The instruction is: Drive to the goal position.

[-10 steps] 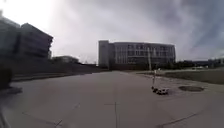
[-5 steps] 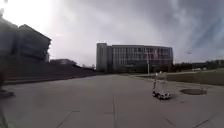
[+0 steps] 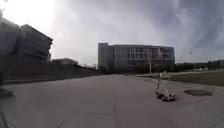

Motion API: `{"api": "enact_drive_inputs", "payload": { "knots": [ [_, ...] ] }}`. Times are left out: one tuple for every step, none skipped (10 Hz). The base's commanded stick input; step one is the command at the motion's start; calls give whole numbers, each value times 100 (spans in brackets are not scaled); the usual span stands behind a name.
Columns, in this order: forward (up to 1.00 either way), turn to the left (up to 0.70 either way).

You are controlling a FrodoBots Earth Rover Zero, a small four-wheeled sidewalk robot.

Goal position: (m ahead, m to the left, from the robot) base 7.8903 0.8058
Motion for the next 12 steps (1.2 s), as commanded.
{"api": "enact_drive_inputs", "payload": {
  "knots": [
    [70,0],
    [70,0],
    [70,0],
    [70,0],
    [70,0],
    [70,0],
    [70,0],
    [70,0],
    [70,0],
    [70,0],
    [70,0],
    [70,0]
  ]
}}
